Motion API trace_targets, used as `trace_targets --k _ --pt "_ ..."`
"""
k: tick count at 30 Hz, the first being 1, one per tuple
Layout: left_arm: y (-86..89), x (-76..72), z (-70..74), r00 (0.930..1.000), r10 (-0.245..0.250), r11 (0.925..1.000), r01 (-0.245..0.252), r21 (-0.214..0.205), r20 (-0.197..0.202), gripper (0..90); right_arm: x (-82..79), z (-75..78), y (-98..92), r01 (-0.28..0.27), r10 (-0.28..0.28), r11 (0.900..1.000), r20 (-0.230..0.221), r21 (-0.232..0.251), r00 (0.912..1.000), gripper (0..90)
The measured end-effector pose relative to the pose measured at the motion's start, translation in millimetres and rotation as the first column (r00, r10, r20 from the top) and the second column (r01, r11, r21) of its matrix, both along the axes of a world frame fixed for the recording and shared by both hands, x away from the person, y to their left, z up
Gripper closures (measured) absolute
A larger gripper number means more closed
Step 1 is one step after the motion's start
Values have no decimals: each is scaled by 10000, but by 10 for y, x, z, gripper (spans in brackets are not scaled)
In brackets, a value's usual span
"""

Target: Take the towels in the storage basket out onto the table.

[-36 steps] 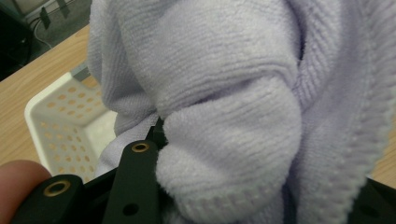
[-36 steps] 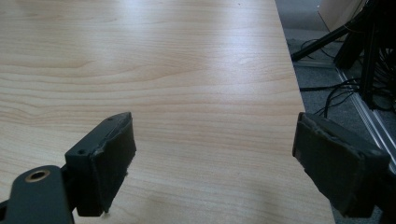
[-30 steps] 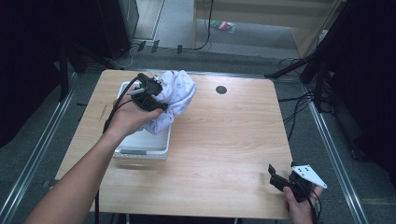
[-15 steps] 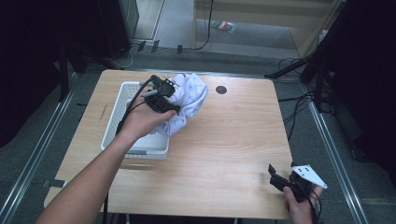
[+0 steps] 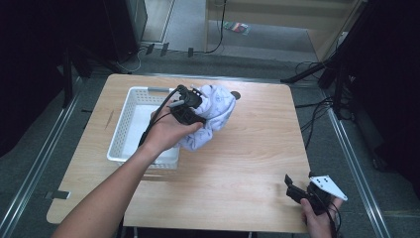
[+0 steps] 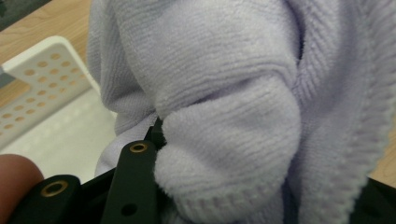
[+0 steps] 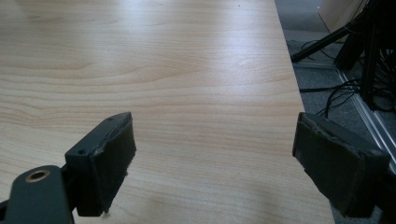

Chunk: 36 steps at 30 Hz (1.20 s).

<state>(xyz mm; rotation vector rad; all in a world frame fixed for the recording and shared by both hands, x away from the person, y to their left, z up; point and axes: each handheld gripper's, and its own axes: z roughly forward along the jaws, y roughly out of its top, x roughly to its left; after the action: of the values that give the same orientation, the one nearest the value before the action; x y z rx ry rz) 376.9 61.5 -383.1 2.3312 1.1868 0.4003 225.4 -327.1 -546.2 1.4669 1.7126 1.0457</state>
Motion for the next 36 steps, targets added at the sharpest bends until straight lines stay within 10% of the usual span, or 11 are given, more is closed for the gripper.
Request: trace_targets --k 36 --pt "-715 67 -609 9926 -291 9995 303 82 -1177 558 -11 1 -6 -32 31 10000 111 49 9999 133"
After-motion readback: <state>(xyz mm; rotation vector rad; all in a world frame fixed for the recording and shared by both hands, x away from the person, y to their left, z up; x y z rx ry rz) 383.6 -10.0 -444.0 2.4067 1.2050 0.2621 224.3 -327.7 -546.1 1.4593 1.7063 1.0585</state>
